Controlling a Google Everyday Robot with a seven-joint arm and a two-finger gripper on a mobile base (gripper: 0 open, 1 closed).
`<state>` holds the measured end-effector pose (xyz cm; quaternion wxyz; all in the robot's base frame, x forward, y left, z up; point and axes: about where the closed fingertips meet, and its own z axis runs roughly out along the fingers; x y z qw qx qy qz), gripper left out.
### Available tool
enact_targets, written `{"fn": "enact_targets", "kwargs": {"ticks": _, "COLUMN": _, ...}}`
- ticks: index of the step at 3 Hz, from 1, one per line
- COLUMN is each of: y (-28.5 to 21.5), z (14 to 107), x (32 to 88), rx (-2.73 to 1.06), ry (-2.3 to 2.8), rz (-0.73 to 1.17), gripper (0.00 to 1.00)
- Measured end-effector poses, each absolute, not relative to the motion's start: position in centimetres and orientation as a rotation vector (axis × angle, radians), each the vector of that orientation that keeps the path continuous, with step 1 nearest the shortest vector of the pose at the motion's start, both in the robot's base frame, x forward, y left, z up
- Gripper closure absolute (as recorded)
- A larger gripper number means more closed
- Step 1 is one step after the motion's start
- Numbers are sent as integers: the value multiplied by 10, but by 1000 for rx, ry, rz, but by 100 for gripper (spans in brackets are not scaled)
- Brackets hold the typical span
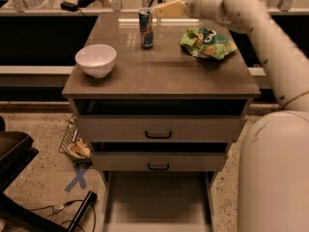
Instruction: Place redbull can into bottom drawer
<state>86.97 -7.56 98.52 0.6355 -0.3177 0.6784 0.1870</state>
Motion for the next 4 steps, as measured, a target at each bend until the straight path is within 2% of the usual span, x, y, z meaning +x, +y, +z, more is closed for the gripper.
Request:
{"fn": "enact_targets", "kwargs": {"ticks": 2, "y": 6, "z": 950, "x": 873, "rx": -739, "ry": 1471, "rz": 625, "gripper": 0}}
{"fn": "enact_targets", "kwargs": {"ticks": 4, "y": 14, "z": 931, "x": 880, "rx": -711, "ry": 1481, "rz": 668, "gripper": 0}}
